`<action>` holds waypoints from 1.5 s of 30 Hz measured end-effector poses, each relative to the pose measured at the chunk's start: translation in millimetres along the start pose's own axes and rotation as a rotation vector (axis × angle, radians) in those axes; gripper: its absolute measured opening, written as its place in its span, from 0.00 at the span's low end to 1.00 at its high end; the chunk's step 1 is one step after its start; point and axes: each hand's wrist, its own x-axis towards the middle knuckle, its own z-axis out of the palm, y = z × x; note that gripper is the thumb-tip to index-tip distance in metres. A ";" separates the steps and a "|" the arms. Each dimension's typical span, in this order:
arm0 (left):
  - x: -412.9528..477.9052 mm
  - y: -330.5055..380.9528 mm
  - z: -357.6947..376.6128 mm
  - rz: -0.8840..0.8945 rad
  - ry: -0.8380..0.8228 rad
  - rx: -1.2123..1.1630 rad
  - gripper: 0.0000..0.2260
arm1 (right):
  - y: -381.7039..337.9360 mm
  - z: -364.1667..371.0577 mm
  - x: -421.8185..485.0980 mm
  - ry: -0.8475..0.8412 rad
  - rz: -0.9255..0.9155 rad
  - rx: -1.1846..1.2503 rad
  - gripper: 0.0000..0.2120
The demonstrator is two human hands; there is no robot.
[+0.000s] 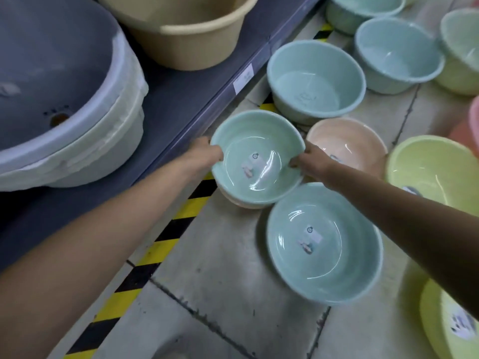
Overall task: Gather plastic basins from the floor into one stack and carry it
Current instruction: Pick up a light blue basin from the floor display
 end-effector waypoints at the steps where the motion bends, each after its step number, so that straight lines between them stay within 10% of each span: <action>1: 7.3 -1.2 5.5 -0.021 -0.003 0.004 0.27 | 4.3 3.5 6.7 0.013 0.043 -0.008 0.19; 8: 39.6 -31.7 33.8 -0.151 -0.048 -0.139 0.18 | 29.9 30.5 48.0 0.029 0.139 -0.106 0.27; 14: 45.5 -38.8 42.5 -0.150 0.041 -0.317 0.14 | 28.2 44.0 44.7 0.109 0.166 -0.181 0.11; 20: 43.7 8.7 18.4 0.066 0.101 -0.394 0.08 | 12.1 31.1 39.5 0.263 0.133 0.140 0.09; 30: -21.8 136.8 102.1 0.268 -0.304 -0.576 0.26 | 39.0 -96.8 -58.1 0.525 0.067 0.470 0.07; 45: -337.1 198.3 431.0 0.402 -1.048 -0.142 0.22 | 282.6 -218.8 -445.1 1.201 0.377 0.648 0.14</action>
